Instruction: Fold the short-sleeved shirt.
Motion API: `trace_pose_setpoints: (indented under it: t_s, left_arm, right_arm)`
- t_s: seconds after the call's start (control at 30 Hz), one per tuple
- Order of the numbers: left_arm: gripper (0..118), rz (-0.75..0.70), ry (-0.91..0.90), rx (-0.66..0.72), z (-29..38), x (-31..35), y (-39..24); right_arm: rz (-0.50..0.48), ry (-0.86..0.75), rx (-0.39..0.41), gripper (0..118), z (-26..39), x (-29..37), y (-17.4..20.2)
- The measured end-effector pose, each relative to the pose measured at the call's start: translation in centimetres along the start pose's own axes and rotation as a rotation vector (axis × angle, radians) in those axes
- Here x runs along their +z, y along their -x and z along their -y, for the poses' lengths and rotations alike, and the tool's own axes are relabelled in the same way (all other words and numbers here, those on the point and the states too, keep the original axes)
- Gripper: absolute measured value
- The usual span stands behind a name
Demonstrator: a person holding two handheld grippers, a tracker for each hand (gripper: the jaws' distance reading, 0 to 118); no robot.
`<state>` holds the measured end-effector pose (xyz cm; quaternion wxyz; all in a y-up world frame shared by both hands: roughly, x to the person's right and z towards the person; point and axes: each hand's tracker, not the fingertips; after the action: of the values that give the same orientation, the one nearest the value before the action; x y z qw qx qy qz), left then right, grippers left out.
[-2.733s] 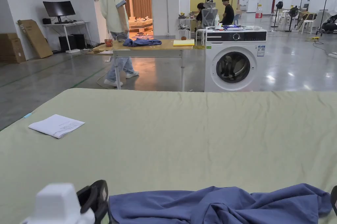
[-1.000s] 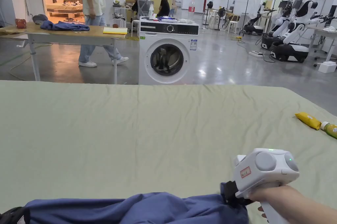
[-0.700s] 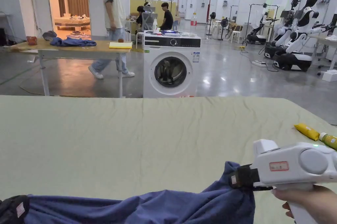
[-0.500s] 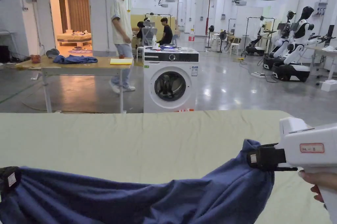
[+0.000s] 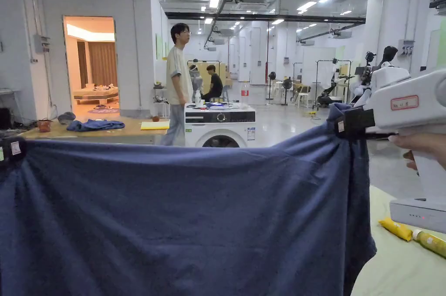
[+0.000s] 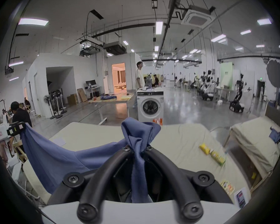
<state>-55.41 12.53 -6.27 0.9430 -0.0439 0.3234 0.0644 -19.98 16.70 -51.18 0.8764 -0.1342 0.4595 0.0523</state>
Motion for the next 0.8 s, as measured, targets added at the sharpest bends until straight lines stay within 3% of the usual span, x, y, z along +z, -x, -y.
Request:
trace_pose_setpoints:
  t_s: [0.2,0.33,0.57,0.8]
  left_arm:
    - [0,-0.054,-0.064,0.032,-4.5,-4.4,0.6]
    - [0,-0.076,-0.099,0.033,-6.6,-8.0,0.8]
    - [0,-0.126,-0.145,0.051,-10.1,-17.2,2.1]
    - [0,-0.165,-0.201,0.055,-10.7,-25.6,3.3]
  right_arm:
    - [0.056,-0.086,0.04,5,-5.9,-3.4,1.0]
    - [0.118,-0.151,0.107,5,-10.0,-6.2,1.8]
    - [0.215,-0.258,0.154,5,-16.8,-12.5,2.9]
    - [0.299,-0.335,0.243,5,-18.2,-19.0,3.5]
